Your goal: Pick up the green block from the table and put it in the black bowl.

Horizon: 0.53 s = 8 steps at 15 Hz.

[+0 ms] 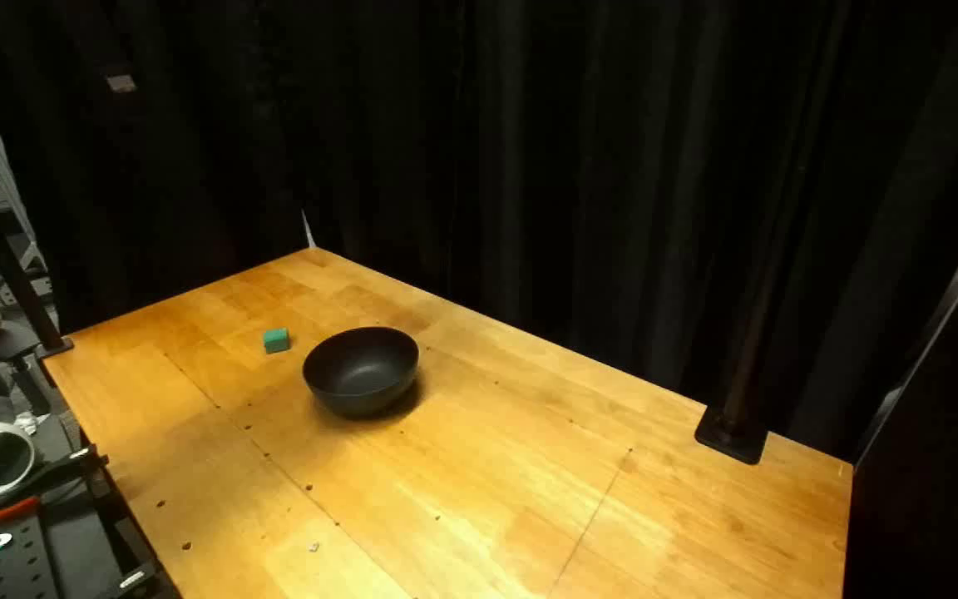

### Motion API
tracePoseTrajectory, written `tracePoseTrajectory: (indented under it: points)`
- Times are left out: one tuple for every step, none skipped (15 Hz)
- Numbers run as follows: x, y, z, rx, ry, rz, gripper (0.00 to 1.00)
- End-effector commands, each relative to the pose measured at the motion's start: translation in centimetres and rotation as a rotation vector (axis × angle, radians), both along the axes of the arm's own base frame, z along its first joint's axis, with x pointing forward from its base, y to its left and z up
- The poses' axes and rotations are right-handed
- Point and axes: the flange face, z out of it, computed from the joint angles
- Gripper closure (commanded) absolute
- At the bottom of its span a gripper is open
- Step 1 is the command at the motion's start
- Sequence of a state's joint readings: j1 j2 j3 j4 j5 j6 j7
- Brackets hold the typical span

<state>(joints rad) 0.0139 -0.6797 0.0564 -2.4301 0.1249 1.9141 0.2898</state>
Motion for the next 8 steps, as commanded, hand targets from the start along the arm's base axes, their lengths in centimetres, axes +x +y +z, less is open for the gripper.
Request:
tracePoseTrajectory:
  points:
    - [0.1, 0.0, 0.3, 0.000, -0.006, 0.000, 0.00]
    - [0.1, 0.0, 0.7, 0.001, -0.013, 0.001, 0.00]
    - [0.0, 0.0, 1.0, 0.001, -0.020, 0.001, 0.00]
    - [0.0, 0.0, 1.1, 0.001, -0.022, 0.001, 0.00]
    - [0.0, 0.0, 1.1, 0.001, -0.022, 0.001, 0.00]
    - [0.8, 0.8, -0.2, -0.015, -0.024, -0.009, 0.00]
    - [1.2, 1.5, -1.4, -0.011, -0.012, 0.001, 0.00]
    - [1.7, 2.7, -3.4, -0.016, -0.008, 0.004, 0.00]
